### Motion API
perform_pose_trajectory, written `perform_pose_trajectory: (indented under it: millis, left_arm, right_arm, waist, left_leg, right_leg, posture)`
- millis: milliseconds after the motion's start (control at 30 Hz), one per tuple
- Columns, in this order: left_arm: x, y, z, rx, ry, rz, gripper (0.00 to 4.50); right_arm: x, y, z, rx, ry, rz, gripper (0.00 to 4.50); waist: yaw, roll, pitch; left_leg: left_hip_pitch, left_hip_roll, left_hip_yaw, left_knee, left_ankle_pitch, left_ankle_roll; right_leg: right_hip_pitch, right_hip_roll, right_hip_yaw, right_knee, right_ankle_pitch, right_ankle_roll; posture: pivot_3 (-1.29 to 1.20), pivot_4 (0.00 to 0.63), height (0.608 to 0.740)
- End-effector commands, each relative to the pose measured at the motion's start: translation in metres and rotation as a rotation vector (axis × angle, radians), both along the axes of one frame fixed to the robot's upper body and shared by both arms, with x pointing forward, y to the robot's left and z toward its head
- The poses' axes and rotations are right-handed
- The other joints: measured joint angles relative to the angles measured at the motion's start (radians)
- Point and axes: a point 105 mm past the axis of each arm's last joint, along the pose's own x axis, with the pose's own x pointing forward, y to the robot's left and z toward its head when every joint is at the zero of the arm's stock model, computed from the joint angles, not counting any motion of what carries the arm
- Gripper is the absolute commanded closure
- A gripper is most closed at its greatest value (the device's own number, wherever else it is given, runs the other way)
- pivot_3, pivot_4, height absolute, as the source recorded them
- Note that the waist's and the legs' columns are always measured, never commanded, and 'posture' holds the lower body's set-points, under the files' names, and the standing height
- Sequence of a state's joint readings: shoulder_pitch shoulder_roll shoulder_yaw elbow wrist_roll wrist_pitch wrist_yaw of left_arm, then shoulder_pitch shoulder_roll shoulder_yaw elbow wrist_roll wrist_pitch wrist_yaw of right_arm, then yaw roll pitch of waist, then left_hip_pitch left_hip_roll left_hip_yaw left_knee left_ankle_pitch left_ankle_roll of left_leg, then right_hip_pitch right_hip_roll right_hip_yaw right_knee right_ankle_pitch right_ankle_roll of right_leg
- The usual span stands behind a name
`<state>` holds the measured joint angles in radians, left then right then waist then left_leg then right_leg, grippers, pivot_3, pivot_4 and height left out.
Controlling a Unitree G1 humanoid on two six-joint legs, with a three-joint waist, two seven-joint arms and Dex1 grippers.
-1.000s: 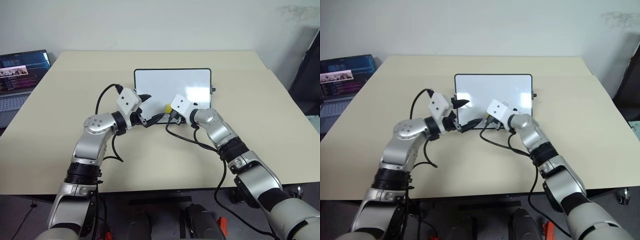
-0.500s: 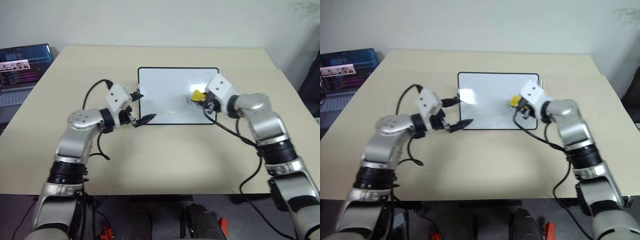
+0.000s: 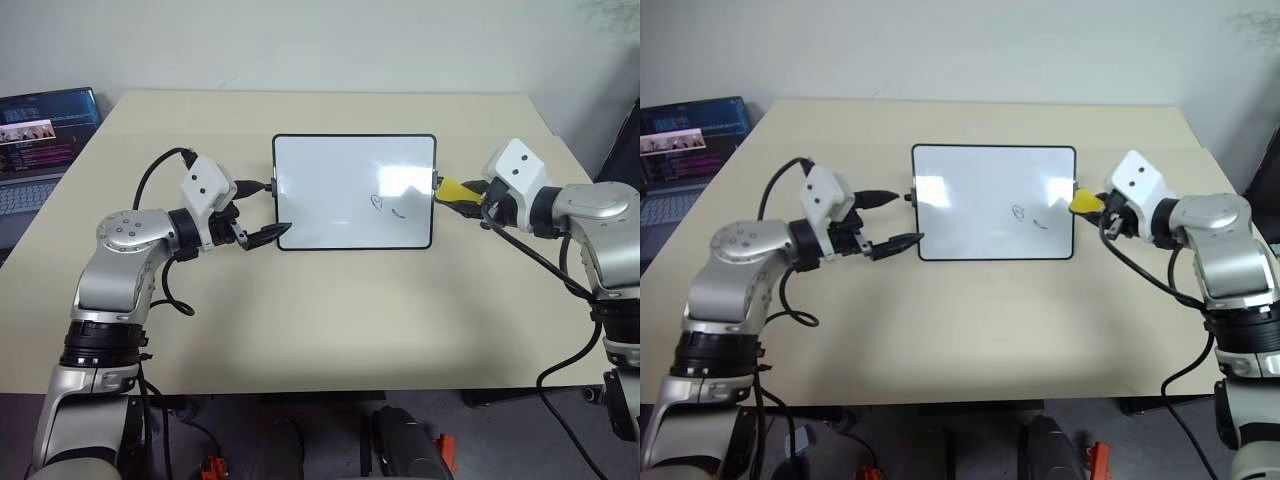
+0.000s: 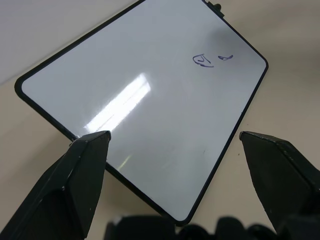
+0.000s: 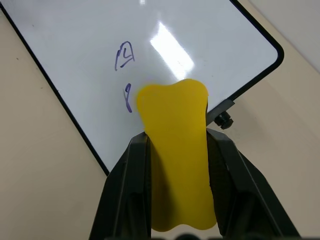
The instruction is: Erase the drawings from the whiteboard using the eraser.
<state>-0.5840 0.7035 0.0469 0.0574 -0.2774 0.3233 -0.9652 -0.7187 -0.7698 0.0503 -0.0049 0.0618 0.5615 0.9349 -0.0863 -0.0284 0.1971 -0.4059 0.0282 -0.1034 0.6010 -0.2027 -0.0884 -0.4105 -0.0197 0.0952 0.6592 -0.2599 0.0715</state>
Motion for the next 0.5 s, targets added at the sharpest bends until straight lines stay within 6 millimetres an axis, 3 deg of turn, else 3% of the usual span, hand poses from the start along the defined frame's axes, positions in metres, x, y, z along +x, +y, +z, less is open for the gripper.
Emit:
perform_pose_trajectory:
  millis: [33, 500]
  left_arm:
    - [-0.0035, -0.0040, 0.0149, 0.000, -0.055, -0.019, 0.00]
    - [-0.0038, -0.0080, 0.0124, -0.006, -0.047, -0.026, 0.00]
  right_arm:
    - [-0.0042, 0.0015, 0.0146, -0.007, -0.049, 0.013, 3.36]
    - [-0.0065, 0.0027, 0.0095, -0.021, -0.025, 0.020, 3.36]
  waist:
    - [0.002, 0.000, 0.000]
    - [0.003, 0.000, 0.000]
  left_leg:
    - [0.000, 0.000, 0.000, 0.000, 0.000, 0.000]
    - [0.000, 0.000, 0.000, 0.001, 0.000, 0.000]
  right_leg:
    - [0.000, 0.000, 0.000, 0.000, 0.000, 0.000]
    - [0.000, 0.000, 0.000, 0.000, 0.001, -0.001]
  posture:
    - [0.00, 0.150, 0.740]
    - [0.00, 0.150, 0.740]
